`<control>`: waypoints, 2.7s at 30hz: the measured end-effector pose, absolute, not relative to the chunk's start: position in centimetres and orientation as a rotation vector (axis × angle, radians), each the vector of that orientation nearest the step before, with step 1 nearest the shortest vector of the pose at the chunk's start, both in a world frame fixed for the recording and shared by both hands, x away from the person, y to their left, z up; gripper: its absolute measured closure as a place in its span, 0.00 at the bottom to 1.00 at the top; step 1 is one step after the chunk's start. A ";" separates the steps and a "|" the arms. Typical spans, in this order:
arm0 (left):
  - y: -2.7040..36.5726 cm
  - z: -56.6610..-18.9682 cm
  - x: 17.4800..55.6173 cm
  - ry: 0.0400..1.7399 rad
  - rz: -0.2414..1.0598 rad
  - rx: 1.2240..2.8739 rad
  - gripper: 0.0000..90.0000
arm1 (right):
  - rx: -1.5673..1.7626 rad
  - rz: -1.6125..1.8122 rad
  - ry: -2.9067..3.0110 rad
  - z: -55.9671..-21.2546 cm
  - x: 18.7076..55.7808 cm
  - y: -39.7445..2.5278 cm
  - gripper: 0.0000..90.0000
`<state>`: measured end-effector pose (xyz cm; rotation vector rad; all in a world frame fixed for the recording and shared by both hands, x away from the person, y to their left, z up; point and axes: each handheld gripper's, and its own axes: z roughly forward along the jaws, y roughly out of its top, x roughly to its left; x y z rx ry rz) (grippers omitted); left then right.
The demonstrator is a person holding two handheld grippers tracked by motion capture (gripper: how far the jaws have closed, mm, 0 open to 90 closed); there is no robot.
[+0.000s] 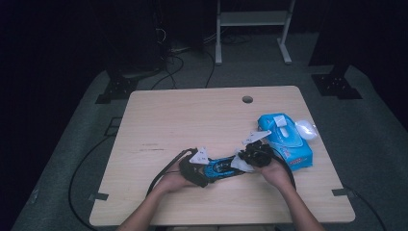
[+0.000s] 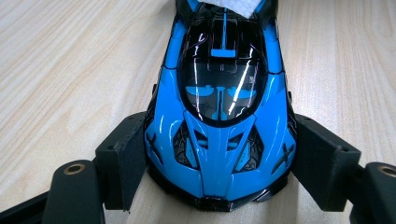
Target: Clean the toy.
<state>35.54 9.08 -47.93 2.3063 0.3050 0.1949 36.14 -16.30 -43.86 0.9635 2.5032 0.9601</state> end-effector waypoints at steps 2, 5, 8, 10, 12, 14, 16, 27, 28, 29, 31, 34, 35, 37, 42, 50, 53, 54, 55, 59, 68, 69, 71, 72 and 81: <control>9.1 -47.9 35.6 0.303 0.196 2.305 0.28 | 0.950 1.013 2.495 -43.6 35.7 -16.3 0.94; 9.1 -48.0 35.5 0.309 0.192 2.295 0.28 | 0.931 1.084 2.487 -43.3 34.6 -16.7 0.94; 9.1 -48.0 35.5 0.306 0.191 2.297 0.28 | 0.930 1.090 2.481 -43.7 33.4 -17.5 0.94; 9.1 -48.0 35.5 0.307 0.193 2.298 0.28 | 0.955 1.066 2.476 -44.3 33.0 -18.2 0.94; 9.1 -48.0 35.5 0.308 0.193 2.299 0.28 | 0.993 1.109 2.462 -44.5 32.8 -18.7 0.94; 9.1 -48.0 35.5 0.309 0.193 2.297 0.28 | 0.974 1.109 2.466 -44.5 32.7 -18.3 0.94; 9.1 -48.0 35.5 0.309 0.192 2.296 0.28 | 0.940 1.105 2.486 -44.5 32.6 -17.3 0.94; 9.1 -48.0 35.5 0.311 0.189 2.295 0.28 | 0.889 1.119 2.519 -44.5 32.8 -15.0 0.94; 9.1 -48.0 35.5 0.312 0.190 2.294 0.28 | 0.882 1.134 2.524 -44.5 32.9 -14.5 0.94; 9.1 -48.0 35.5 0.313 0.190 2.295 0.28 | 0.869 1.142 2.533 -44.5 32.9 -14.0 0.94; 9.1 -48.0 35.5 0.314 0.191 2.294 0.28 | 0.834 1.154 2.552 -44.5 33.0 -12.9 0.94; 9.1 -48.0 35.5 0.312 0.188 2.295 0.28 | 0.785 1.145 2.592 -44.6 33.2 -11.1 0.94; 9.1 -48.0 35.5 0.311 0.188 2.297 0.28 | 0.775 1.143 2.607 -44.7 33.3 -10.5 0.94; 9.1 -48.0 35.5 0.316 0.187 2.293 0.28 | 0.754 1.142 2.640 -45.0 33.5 -9.2 0.94; 9.1 -48.0 35.5 0.315 0.187 2.291 0.28 | 0.704 1.081 2.714 -45.0 33.7 -6.8 0.94; 9.2 -48.0 35.5 0.308 0.187 2.298 0.28 | 0.749 1.056 2.668 -44.3 34.1 -8.8 0.94; 9.1 -48.0 35.5 0.315 0.186 2.294 0.28 | 0.715 1.074 2.704 -44.9 33.8 -7.8 0.94; 9.1 -48.0 35.5 0.315 0.187 2.294 0.28 | 0.702 1.070 2.706 -45.0 33.7 -7.4 0.94; 9.2 -48.1 35.5 0.316 0.187 2.291 0.28 | 0.698 1.066 2.705 -45.0 33.7 -7.2 0.94; 9.2 -48.1 35.5 0.316 0.189 2.288 0.28 | 0.710 1.038 2.642 -44.8 34.2 -7.2 0.94; 9.2 -48.1 35.5 0.316 0.184 2.288 0.28 | 0.798 1.086 2.606 -45.1 34.8 -7.9 0.94; 9.2 -48.1 35.5 0.320 0.183 2.286 0.28 | 0.780 1.076 2.610 -45.2 34.7 -7.5 0.94; 9.2 -48.1 35.5 0.319 0.187 2.286 0.28 | 0.772 1.060 2.615 -45.1 34.7 -7.2 0.94; 9.2 -48.1 35.5 0.317 0.188 2.287 0.28 | 0.778 1.063 2.612 -45.1 34.8 -7.4 0.94; 9.2 -48.1 35.6 0.306 0.190 2.293 0.28 | 0.998 1.065 2.499 -44.6 36.4 -14.1 0.94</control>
